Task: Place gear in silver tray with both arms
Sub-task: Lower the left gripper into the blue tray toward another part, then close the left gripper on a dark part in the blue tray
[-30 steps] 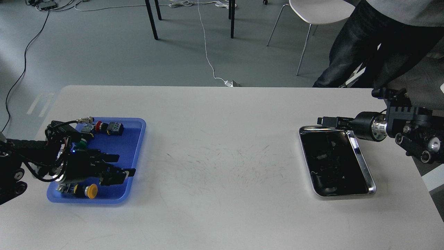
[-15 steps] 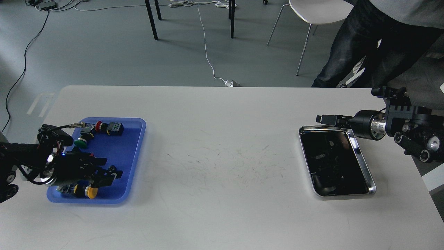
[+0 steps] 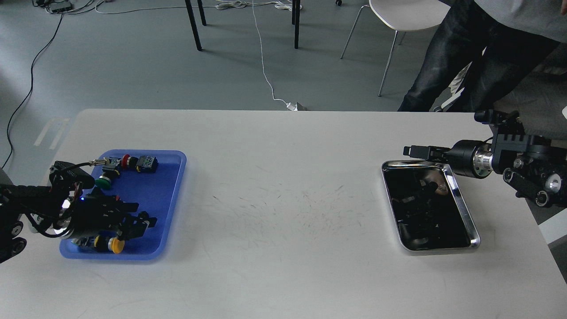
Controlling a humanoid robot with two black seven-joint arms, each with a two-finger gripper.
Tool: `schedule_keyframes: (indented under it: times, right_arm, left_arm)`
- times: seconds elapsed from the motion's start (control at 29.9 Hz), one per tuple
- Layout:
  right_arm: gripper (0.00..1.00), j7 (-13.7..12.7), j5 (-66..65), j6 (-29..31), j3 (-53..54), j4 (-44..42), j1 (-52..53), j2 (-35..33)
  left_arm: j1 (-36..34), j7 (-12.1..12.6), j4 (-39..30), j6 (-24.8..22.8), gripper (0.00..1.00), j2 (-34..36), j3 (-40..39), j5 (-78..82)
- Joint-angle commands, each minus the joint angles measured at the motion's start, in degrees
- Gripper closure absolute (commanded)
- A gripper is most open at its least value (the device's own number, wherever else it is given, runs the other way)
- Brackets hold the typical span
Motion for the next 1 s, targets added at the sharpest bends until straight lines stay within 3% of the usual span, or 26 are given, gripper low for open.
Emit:
schedule_keyframes:
  times: [0.0, 0.37, 0.97]
  right_arm:
    - [0.20, 0.0, 0.0, 0.0, 0.0, 0.0, 0.0, -0.2]
    - [0.20, 0.0, 0.0, 0.0, 0.0, 0.0, 0.0, 0.1]
    - [0.19, 0.0, 0.1, 0.0, 0.2, -2.1, -0.1, 0.4]
  left_arm:
    - [0.0, 0.0, 1.7, 1.5, 0.29, -1.0, 0.8, 0.0]
    - [0.0, 0.0, 2.5, 2.6, 0.36, -1.2, 2.2, 0.0]
    - [0.6, 0.0, 2.6, 2.9, 0.61, -1.1, 2.2, 2.9]
